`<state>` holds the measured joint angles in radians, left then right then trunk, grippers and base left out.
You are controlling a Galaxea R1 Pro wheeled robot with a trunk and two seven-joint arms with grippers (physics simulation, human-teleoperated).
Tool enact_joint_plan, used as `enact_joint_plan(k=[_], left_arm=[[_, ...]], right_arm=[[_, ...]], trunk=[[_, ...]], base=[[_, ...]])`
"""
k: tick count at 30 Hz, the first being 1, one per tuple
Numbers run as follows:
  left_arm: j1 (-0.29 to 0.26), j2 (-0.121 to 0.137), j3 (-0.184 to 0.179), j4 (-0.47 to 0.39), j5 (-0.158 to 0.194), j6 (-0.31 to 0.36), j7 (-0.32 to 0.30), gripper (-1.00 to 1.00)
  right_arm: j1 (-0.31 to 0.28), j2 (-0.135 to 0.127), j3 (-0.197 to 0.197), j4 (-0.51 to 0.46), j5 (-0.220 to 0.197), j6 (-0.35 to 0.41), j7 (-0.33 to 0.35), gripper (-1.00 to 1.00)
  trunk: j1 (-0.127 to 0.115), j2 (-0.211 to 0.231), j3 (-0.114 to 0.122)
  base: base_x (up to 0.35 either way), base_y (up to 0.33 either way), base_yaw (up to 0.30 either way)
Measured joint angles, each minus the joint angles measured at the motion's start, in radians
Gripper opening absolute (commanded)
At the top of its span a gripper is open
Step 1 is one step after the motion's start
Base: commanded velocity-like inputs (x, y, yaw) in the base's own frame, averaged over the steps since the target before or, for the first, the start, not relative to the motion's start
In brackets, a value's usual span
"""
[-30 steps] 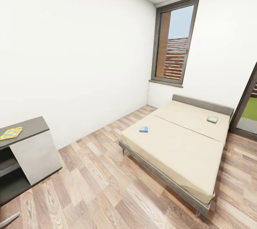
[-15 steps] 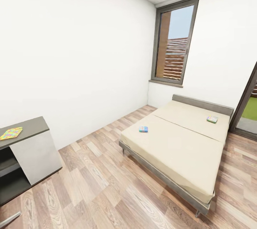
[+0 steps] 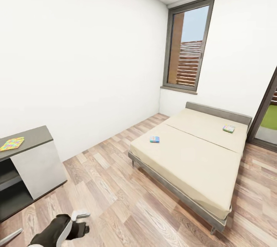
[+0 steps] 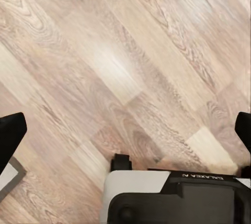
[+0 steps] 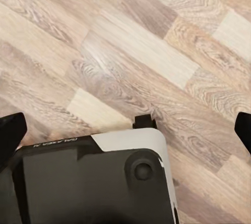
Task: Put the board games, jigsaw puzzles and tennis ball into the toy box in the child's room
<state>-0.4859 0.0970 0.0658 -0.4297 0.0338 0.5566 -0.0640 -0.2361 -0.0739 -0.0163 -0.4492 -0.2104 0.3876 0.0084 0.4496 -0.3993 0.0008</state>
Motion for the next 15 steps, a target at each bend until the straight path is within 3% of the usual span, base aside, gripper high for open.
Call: enact_joint_plan(k=[3, 8, 15], left_arm=[[-0.002, 0.016, 0.037, -0.123, 0.010, 0.129, -0.051, 1.00], [-0.003, 0.028, 0.052, -0.290, 0.011, 0.285, -0.099, 1.00], [0.006, 0.054, 0.053, -0.460, 0.014, 0.392, -0.136, 1.00]], right_arm=[[-0.004, 0.006, 0.000, -0.163, -0.001, 0.121, -0.001, 1.00], [-0.005, 0.012, 0.001, -0.377, -0.007, 0.254, -0.002, 1.00], [0.014, 0.014, 0.005, -0.533, -0.008, 0.311, -0.001, 1.00]], trunk=[[0.000, 0.000, 0.000], [0.000, 0.000, 0.000], [0.000, 0.000, 0.000]], base=[[0.000, 0.000, 0.000], [0.000, 0.000, 0.000], [0.000, 0.000, 0.000]])
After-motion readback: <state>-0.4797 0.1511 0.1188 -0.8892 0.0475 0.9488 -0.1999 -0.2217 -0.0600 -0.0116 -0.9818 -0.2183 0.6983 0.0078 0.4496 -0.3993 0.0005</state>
